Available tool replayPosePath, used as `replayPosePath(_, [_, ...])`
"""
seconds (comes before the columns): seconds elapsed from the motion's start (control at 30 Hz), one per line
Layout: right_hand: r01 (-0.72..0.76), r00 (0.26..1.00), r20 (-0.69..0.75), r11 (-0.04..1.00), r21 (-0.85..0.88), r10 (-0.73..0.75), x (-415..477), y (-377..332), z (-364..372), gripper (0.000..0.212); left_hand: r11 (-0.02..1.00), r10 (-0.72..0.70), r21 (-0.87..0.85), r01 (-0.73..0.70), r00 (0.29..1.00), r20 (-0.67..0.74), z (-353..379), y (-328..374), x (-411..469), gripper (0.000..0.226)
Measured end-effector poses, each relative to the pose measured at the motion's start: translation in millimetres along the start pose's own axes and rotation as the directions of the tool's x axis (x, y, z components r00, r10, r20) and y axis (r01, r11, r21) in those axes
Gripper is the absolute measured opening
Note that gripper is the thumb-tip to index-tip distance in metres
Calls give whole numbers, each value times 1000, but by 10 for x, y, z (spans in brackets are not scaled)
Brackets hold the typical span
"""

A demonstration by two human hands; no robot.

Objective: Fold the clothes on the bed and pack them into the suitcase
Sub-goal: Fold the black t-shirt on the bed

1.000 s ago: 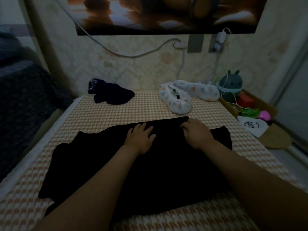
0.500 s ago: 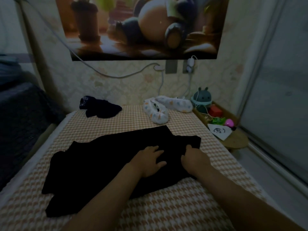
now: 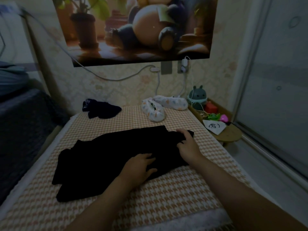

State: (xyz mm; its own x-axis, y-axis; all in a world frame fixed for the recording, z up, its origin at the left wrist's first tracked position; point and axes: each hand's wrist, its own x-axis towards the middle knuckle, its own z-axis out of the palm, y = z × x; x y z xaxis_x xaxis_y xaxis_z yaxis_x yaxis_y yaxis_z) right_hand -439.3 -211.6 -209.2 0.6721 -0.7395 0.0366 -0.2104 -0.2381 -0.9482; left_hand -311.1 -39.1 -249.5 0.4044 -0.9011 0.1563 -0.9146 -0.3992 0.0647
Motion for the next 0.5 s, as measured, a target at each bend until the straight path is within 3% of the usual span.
replayPosePath(0.07, [83, 996, 29, 978, -189, -79, -24, 49, -8, 38, 998, 61, -7, -61, 997, -56, -4, 27, 13, 33])
replayPosePath(0.2, [108, 994, 39, 891, -441, -101, -28, 116, -116, 40, 990, 8, -132, -53, 948, -320, -26, -2, -37, 21])
replayPosePath(0.27, [107, 994, 62, 852, -513, -88, -49, 81, -183, 37, 987, 105, -70, -141, 921, -375, -28, -32, -61, 15])
replayPosePath(0.3, [112, 992, 106, 814, -570, -62, -65, 73, -206, 35, 978, 181, -40, -206, 925, -334, -20, -20, -82, 12])
replayPosePath(0.4, [152, 966, 245, 575, -804, 87, -138, 78, -228, 36, 948, 312, -33, -317, 943, -112, -10, 90, -211, 15])
replayPosePath(0.5, [233, 967, 246, 160, -959, 64, -200, 34, -162, 43, 974, 180, -123, -190, 979, -91, -32, 90, -267, 39])
